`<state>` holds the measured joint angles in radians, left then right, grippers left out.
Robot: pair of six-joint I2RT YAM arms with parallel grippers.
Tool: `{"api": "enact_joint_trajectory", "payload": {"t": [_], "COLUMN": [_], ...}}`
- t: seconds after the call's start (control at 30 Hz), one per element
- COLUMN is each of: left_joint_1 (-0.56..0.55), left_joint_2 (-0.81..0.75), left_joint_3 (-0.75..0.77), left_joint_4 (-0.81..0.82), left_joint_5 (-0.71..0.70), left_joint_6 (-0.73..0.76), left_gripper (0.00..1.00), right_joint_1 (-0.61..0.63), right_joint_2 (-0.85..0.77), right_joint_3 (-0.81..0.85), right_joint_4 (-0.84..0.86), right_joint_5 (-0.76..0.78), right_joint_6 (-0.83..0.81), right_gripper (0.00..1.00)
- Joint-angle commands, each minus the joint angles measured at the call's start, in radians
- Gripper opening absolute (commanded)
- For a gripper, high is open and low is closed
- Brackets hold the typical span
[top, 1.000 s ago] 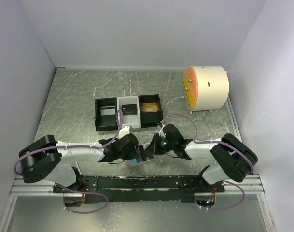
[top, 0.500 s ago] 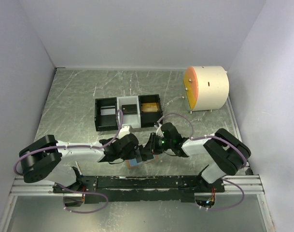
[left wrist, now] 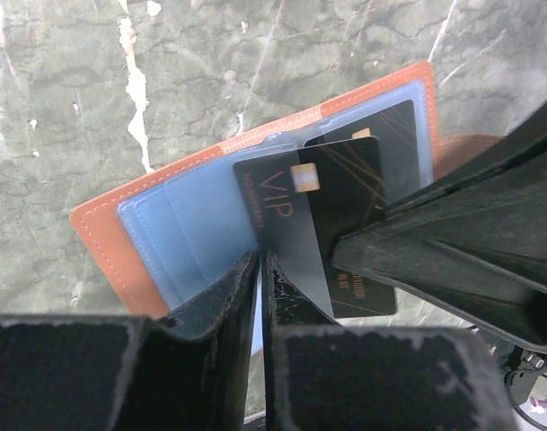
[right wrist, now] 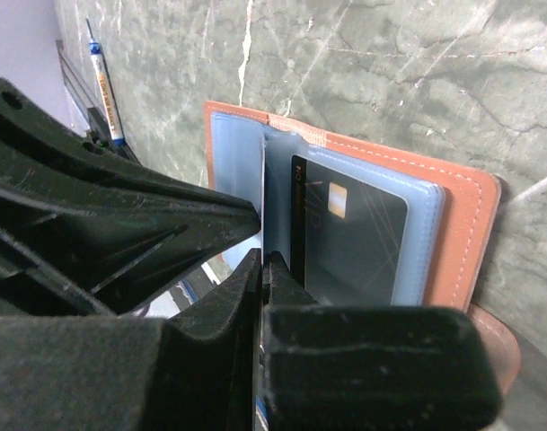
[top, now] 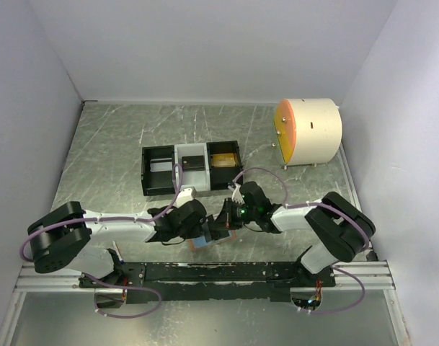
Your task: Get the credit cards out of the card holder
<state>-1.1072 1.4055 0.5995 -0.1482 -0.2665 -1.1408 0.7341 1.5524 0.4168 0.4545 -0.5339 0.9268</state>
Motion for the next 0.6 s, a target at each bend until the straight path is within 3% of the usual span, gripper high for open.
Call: {"api": "enact_joint_trajectory", "payload": {"t": [0.0,0.2,0.4,0.47,0.57], "left_joint_1": [-0.005,-0.005,-0.005,-0.005,-0.005], "left_joint_2": [-0.006,0.0,0.019,0.02,0.016], "left_joint_3": [-0.029,-0.031,-0.008,-0.009,-0.014], "left_joint_4": [-0.061,-0.035,-0.03,-0.028,-0.032], "left_joint_5": [-0.01,0.0,0.011,0.012,0.009], "left_joint_6": [-0.004,0.001,0.009,0.011,0.003], "left_gripper": [0.18,0.18,0.18,0.18,0.17], "right_joint_1": [-0.017,-0.027,-0.024,-0.024,-0.025], "right_joint_2": [-0.083,-0.077,-0.036,-0.039,-0.049], "right_joint_3": [0.005,-0.001,0.008,0.019,0.028], "right_joint_4": [-0.098,-0.061,-0.046,-0.071,-0.094], "right_joint_5": [0.075,0.027,0.01,0.018,0.032], "right_joint_6": [-0.056,-0.039,-0.033,-0.051,-0.06], "right_gripper": [0.0,0.04,0.2,0.21,0.14]}}
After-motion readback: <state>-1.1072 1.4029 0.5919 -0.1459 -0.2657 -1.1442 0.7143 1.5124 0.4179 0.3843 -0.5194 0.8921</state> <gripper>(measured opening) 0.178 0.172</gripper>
